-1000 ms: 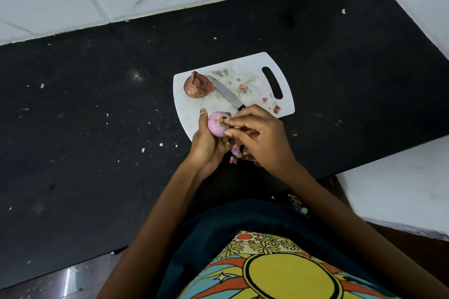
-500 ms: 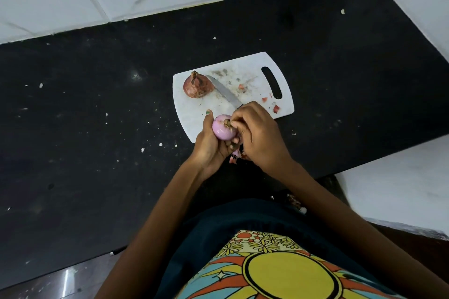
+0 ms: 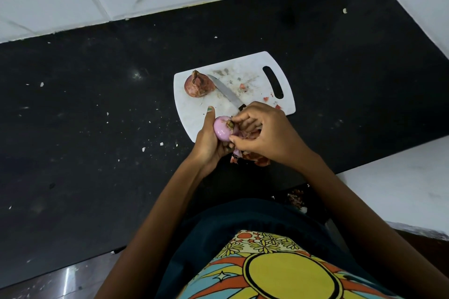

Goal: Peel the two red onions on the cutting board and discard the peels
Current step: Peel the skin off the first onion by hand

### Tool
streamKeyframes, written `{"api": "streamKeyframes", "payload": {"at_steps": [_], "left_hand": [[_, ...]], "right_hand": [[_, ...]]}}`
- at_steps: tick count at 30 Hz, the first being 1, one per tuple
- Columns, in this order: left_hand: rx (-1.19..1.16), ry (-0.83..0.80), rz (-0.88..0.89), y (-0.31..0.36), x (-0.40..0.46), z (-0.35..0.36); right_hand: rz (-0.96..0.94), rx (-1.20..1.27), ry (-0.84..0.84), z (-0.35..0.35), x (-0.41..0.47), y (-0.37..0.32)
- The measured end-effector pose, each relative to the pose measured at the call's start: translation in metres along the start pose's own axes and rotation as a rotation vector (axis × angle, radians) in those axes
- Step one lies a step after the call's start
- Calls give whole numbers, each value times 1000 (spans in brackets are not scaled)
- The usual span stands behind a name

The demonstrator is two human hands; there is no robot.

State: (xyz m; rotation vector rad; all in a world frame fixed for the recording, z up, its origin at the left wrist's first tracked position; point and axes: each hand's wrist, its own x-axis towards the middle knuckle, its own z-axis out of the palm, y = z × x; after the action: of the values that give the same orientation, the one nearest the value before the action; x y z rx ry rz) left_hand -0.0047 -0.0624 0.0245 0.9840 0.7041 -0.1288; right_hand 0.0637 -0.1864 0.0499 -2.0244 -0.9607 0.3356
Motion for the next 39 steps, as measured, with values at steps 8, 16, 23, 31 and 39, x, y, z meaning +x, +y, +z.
{"api": "streamKeyframes", "payload": {"at_steps": [8,16,23,31,39], "left_hand": [[76,37,35,-1,-1,0],[156,24,33,-3,-1,-1],[150,-18,44,-4,-2,-3],[98,51,-3,-7,6,-6],[-17,111,-36,-6,10,-7]], "right_hand": [[90,64,-58,-6,0,-2],[164,88,-131,-9,2,1],[190,124,-137,-8,3,6],[192,185,-101,-10,4,9],[-4,116,46,11,-3,7]]}}
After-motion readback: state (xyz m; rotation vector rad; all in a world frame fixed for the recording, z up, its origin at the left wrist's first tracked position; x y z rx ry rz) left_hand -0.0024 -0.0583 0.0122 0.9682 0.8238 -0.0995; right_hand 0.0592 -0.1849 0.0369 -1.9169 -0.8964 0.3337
